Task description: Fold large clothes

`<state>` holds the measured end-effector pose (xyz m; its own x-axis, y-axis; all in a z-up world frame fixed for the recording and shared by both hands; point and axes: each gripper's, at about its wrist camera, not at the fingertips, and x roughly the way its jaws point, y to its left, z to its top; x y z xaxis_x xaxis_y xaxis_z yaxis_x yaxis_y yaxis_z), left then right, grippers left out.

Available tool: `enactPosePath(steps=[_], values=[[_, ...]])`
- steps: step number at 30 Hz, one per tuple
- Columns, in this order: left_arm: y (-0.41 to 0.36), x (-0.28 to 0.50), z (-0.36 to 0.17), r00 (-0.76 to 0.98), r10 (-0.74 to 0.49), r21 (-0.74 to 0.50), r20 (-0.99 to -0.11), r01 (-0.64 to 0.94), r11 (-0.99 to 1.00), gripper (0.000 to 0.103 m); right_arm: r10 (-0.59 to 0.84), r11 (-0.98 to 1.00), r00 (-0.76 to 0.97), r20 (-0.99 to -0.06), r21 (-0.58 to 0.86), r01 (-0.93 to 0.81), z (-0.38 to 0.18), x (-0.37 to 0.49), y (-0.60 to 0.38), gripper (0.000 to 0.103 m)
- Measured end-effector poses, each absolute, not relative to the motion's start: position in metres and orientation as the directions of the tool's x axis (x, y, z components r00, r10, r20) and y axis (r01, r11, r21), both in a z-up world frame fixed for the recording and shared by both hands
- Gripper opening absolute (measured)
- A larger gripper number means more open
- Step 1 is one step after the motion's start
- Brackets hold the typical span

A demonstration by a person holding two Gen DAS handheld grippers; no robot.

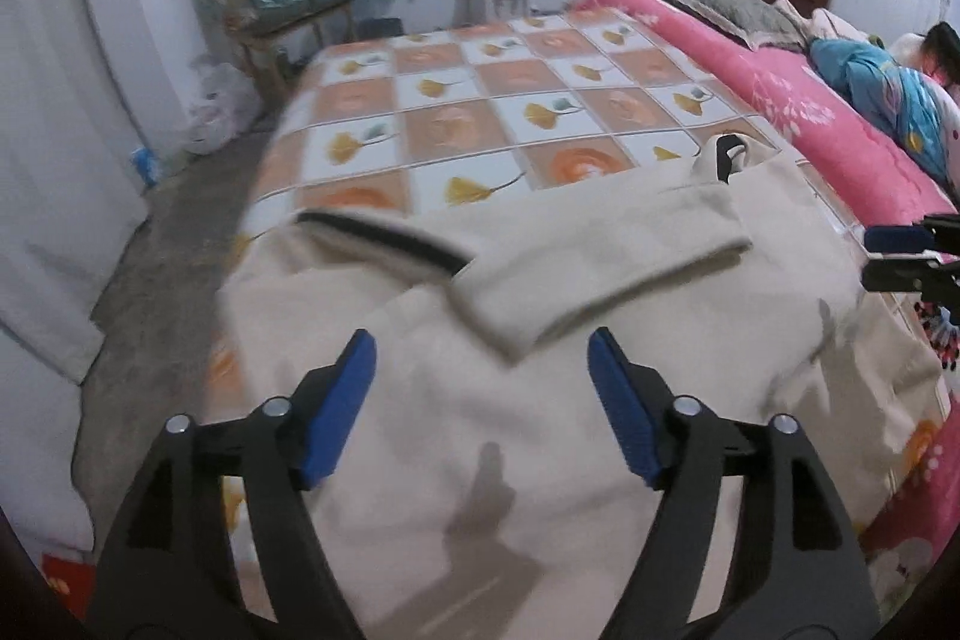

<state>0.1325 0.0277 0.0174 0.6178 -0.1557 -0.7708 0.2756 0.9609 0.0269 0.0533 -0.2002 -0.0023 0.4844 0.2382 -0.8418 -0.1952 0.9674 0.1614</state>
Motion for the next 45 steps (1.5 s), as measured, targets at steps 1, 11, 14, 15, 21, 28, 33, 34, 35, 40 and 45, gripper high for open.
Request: enactPosePath(steps=[1, 11, 14, 15, 21, 28, 33, 34, 35, 40, 45], values=[[0.035, 0.123, 0.019, 0.622, -0.147, 0.027, -0.769, 0.261, 0.965, 0.075, 0.248, 0.965, 0.483, -0.84, 0.17, -0.2, -0.004, 0.042, -0.198, 0.061], [0.102, 0.021, -0.008, 0.597, -0.155, -0.082, -0.787, 0.148, 0.986, 0.076, 0.252, 0.965, 0.383, -0.889, 0.203, -0.165, -0.07, -0.015, -0.18, 0.072], [0.106, 0.015, -0.02, 0.59, -0.18, -0.112, -0.787, 0.15, 0.982, 0.076, 0.254, 0.965, 0.402, -0.88, 0.203, -0.166, -0.073, -0.018, -0.179, 0.075], [0.108, 0.016, -0.023, 0.59, -0.18, -0.115, -0.787, 0.146, 0.983, 0.076, 0.251, 0.966, 0.402, -0.88, 0.201, -0.164, -0.072, -0.018, -0.178, 0.076], [0.13, 0.029, -0.032, 0.613, -0.169, -0.145, -0.772, 0.088, 0.985, 0.069, 0.228, 0.97, 0.396, -0.889, 0.174, -0.168, -0.073, -0.014, -0.173, 0.077], [0.15, 0.049, -0.052, 0.564, -0.22, -0.226, -0.796, 0.06, 0.972, 0.052, 0.206, 0.975, 0.396, -0.895, 0.152, -0.164, -0.073, -0.014, -0.17, 0.077], [0.153, 0.056, -0.057, 0.558, -0.245, -0.247, -0.793, 0.073, 0.966, 0.05, 0.194, 0.976, 0.394, -0.898, 0.137, -0.167, -0.074, -0.013, -0.167, 0.078], [0.154, 0.055, -0.056, 0.556, -0.259, -0.257, -0.79, 0.082, 0.963, 0.048, 0.191, 0.977, 0.394, -0.899, 0.134, -0.167, -0.074, -0.013, -0.167, 0.078], [0.155, 0.054, -0.054, 0.554, -0.299, -0.293, -0.777, 0.102, 0.951, 0.043, 0.189, 0.977, 0.394, -0.9, 0.131, -0.168, -0.074, -0.013, -0.167, 0.078], [0.162, 0.049, -0.044, 0.565, -0.458, -0.448, -0.686, 0.168, 0.878, 0.044, 0.182, 0.977, 0.393, -0.902, 0.122, -0.173, -0.074, -0.012, -0.166, 0.078], [0.16, 0.069, -0.057, 0.544, -0.384, -0.399, -0.746, 0.098, 0.912, 0.043, 0.18, 0.977, 0.394, -0.901, 0.118, -0.175, -0.075, -0.011, -0.166, 0.078]])
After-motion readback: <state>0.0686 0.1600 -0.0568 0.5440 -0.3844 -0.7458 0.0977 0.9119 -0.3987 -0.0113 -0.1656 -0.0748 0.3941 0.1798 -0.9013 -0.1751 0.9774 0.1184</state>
